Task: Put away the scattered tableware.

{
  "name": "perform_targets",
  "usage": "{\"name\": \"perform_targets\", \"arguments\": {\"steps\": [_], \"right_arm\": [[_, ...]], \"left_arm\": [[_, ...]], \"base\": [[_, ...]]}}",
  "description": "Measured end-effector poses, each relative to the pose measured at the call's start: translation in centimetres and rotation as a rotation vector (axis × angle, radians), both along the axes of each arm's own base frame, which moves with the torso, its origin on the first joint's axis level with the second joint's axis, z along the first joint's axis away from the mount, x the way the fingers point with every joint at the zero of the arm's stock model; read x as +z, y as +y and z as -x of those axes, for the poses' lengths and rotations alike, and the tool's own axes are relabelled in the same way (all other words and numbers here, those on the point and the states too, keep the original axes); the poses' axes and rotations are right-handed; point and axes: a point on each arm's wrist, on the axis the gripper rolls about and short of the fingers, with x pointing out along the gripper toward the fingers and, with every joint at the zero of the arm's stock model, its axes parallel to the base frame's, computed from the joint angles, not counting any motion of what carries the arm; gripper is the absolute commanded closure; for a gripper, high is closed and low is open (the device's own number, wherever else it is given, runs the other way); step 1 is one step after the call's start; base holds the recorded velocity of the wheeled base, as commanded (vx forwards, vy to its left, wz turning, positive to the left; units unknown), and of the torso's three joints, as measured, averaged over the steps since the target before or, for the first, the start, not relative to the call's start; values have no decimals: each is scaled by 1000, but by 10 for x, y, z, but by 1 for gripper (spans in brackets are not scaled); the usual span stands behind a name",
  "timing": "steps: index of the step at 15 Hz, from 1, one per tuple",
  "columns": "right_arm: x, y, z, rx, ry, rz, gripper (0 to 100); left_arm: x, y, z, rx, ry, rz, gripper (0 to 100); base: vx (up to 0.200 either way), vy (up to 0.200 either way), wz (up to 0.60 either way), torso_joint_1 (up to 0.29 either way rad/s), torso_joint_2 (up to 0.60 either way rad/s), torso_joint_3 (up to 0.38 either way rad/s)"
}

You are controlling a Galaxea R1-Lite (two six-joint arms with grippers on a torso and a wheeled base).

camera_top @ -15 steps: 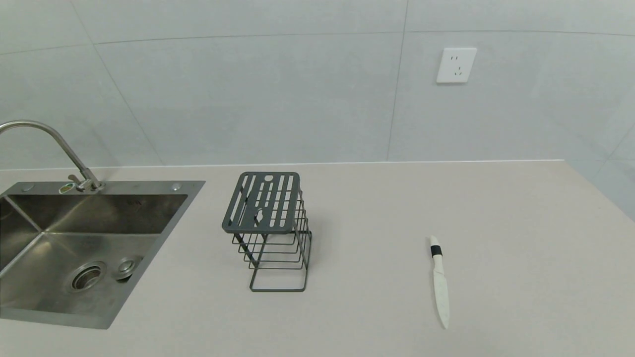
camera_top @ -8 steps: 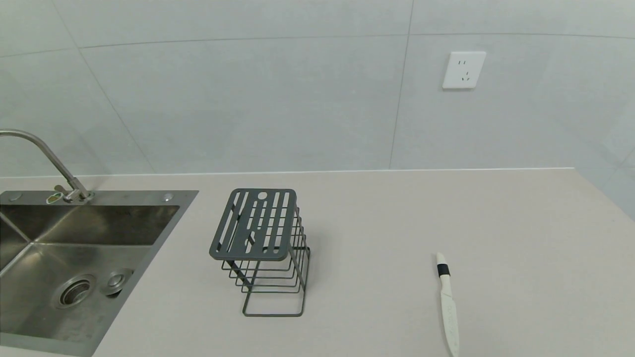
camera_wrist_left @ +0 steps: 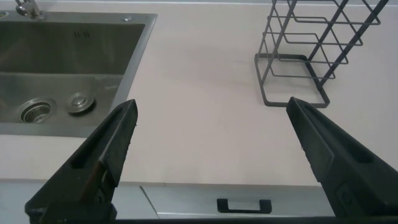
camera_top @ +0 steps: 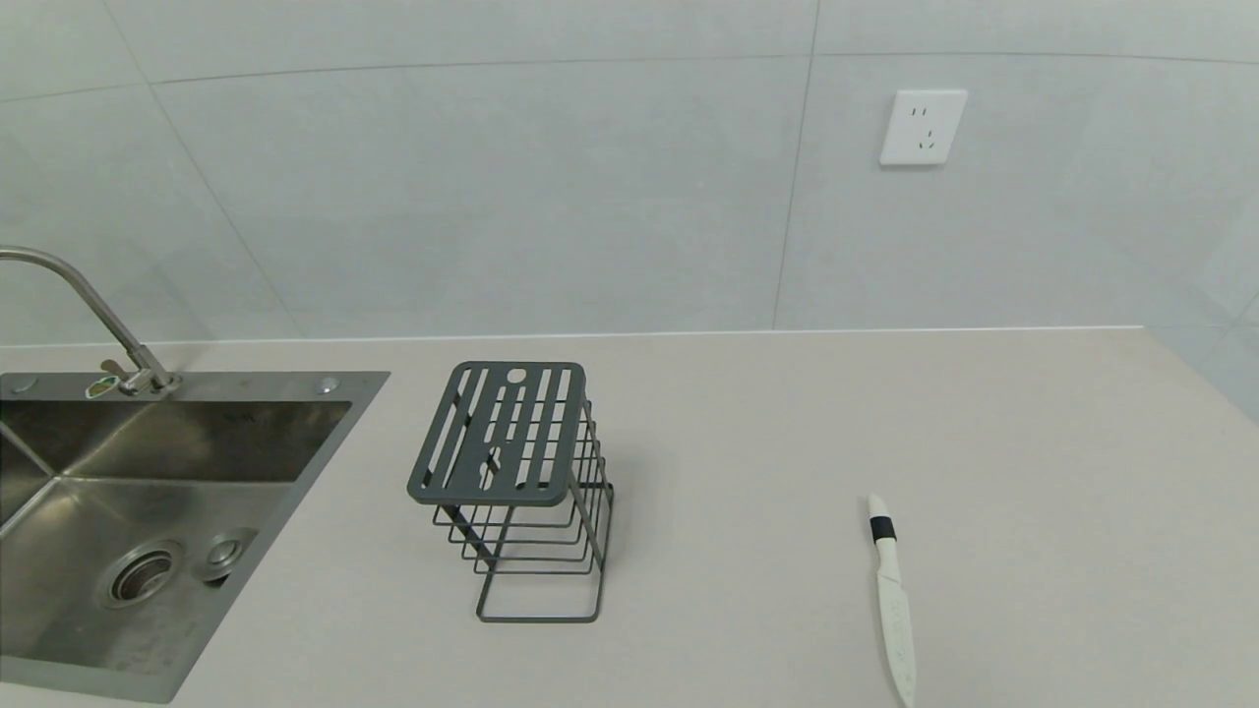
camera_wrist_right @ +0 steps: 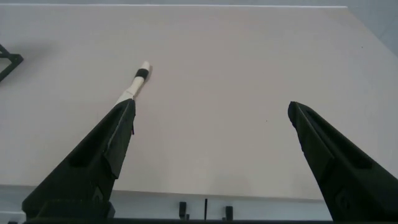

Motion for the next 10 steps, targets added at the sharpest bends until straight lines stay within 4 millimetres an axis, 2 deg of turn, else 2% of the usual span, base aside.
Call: {"name": "perform_targets", "arguments": {"steps": [3,7,10], "right_arm": [[20,1,2,20,-201,19,0],[17,4,1,193,-138,35,0],[35,6,-4,285,-58,30,0]], "left_arm": [[0,0,0,0,-1,-4,0],[0,0,0,0,-1,-4,0],[0,0,0,0,-1,-4,0]], "base": [[0,0,0,0,0,0],[0,0,0,0,0,0],[0,0,0,0,0,0]]}}
